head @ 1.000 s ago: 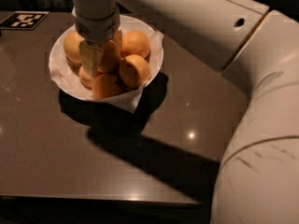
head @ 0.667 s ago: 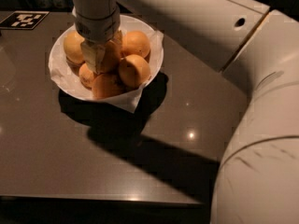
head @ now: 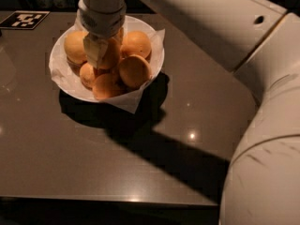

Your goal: Pick orange from white bowl

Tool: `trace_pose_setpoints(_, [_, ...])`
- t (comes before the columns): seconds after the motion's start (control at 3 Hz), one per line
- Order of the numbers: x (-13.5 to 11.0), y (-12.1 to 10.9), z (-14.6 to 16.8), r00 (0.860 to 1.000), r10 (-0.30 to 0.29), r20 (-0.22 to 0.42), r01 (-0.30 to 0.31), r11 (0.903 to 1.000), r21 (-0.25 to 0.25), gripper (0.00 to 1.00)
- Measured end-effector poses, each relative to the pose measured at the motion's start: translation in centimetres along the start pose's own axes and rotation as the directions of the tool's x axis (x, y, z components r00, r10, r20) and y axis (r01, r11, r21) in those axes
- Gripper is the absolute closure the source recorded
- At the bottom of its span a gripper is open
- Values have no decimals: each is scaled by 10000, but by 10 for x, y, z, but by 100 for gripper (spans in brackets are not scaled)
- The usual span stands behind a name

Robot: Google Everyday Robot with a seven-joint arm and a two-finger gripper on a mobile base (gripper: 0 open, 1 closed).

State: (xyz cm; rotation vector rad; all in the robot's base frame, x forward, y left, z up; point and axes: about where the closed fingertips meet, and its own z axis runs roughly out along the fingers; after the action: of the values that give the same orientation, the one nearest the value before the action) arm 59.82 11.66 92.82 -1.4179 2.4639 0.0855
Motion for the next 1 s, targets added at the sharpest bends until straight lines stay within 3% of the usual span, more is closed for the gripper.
trace_pose_setpoints(0.33, [3, -19, -28, 9893, -211, 1444, 418, 9891, -1415, 100])
trace_pose_setpoints(0.67, [10, -26, -50, 9640, -134, 2654, 896, 9566, -2772, 100])
trace_pose_setpoints(1.0, [22, -29, -72, 9398, 30, 3418, 1332, 9177, -3743, 100])
